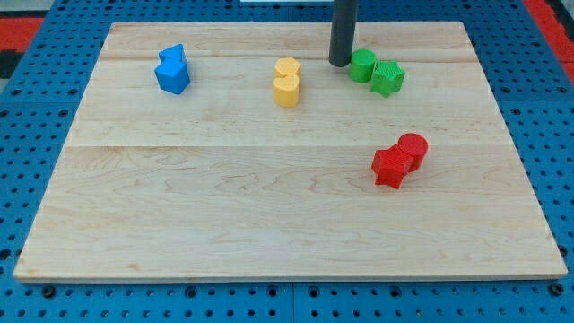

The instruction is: Separate the yellow heart and yellow hexagon

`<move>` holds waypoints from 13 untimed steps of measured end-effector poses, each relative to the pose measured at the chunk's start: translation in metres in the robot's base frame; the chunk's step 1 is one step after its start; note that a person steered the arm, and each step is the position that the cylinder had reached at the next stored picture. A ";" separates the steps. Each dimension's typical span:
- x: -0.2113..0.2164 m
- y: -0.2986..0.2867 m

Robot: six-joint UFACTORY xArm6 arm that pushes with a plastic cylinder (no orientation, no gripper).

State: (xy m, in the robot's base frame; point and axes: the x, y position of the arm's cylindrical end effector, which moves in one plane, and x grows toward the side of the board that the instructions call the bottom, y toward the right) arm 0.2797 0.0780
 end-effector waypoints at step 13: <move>0.084 -0.064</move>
State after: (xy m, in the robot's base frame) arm 0.3634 0.0142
